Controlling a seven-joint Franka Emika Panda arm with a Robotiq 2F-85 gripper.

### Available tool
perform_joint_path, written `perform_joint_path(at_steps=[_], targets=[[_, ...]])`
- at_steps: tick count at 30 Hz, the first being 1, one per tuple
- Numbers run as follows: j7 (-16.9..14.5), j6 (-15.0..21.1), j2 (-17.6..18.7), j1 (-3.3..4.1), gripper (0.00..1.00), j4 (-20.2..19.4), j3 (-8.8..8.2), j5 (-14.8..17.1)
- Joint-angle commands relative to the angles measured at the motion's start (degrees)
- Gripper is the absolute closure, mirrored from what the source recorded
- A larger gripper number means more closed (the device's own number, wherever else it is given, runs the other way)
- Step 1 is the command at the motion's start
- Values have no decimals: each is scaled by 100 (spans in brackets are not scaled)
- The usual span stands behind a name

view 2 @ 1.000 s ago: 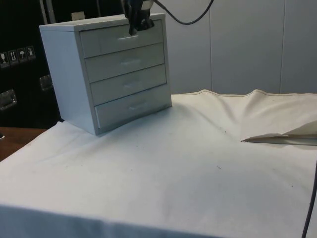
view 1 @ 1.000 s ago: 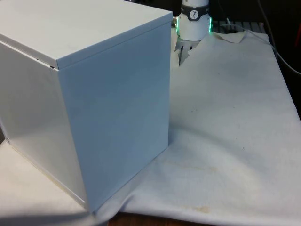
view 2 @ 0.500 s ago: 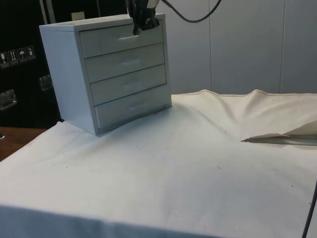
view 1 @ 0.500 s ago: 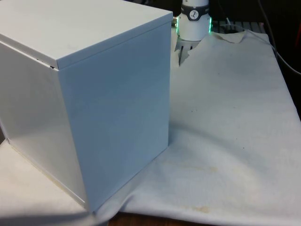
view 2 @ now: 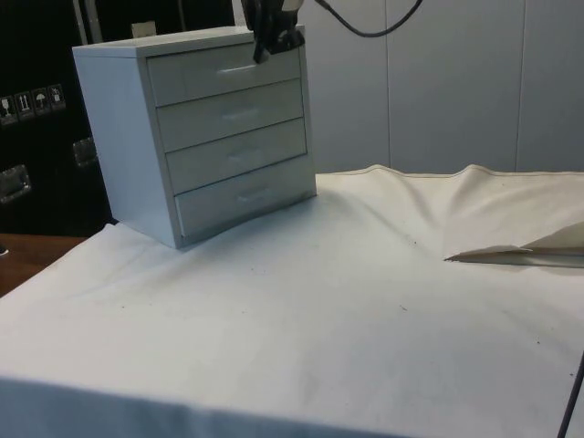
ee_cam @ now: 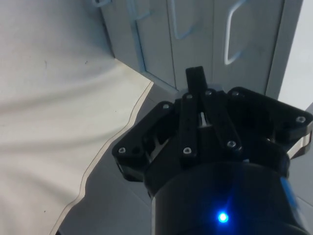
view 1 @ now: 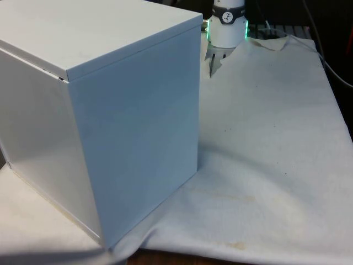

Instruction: Open the drawer, then close it.

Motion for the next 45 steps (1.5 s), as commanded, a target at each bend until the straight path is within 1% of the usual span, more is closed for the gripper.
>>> perform_joint_path(at_steps=[1,3,4,5,11,12,13,19,20,21,22,24,31,32,33,35,36,37,41,42,43,44,45], targets=[[86,-52,-74,-11,100,-34,34,-103],[86,-69,-132,-11,100,-86,52,-103],[0,-23,-57,0,100,-52,17,0],[92,-74,-160,-11,100,-115,63,-103],[97,-120,-401,-11,100,-321,126,-92],[11,-52,-344,0,100,-298,80,0],[97,-120,-435,-11,100,-344,132,-86],[92,-155,-596,-17,100,-470,178,-69],[92,-155,-625,-11,100,-493,183,-69],[29,-109,-573,0,100,-470,143,0],[92,-160,-682,-11,100,-527,189,-63],[92,-160,-739,-11,100,-561,201,-57],[103,-155,-848,-11,100,-613,212,-52],[46,-120,-819,0,100,-607,183,0],[103,-155,-854,-11,100,-613,212,-52],[109,-155,-854,-11,90,-619,212,-52],[115,-149,-859,-11,80,-619,212,-46],[115,-149,-859,-11,72,-619,212,-46],[120,-149,-865,-11,51,-619,218,-46],[74,-120,-825,0,45,-607,189,0],[120,-149,-865,-11,45,-619,218,-46],[120,-149,-865,-11,35,-619,218,-46],[120,-149,-865,-11,30,-619,218,-46]])
